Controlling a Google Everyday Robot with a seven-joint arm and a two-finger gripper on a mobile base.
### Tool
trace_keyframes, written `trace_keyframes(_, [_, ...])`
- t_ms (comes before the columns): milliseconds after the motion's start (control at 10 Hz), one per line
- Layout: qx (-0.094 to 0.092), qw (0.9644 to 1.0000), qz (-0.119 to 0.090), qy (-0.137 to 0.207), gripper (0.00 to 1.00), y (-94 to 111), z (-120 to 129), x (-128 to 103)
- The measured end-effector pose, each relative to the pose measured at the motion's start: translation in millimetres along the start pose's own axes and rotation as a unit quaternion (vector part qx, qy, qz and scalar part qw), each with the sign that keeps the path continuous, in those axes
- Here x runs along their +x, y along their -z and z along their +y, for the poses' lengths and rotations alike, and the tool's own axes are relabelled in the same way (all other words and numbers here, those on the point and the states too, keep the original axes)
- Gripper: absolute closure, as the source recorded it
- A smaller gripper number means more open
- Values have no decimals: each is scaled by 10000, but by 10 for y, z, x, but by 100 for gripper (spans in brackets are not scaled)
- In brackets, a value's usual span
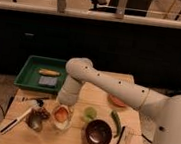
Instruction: Place apple in paper cup
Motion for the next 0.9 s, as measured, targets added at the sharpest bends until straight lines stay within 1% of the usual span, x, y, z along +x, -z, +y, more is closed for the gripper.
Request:
trace_keyframes(500, [-30, 10000, -50, 47, 20, -19, -11, 4])
trace_keyframes(700, [-3, 9999, -72, 73, 20, -28, 18, -9])
trace_keyframes(900, [67, 9999, -81, 88, 20, -33, 16, -3])
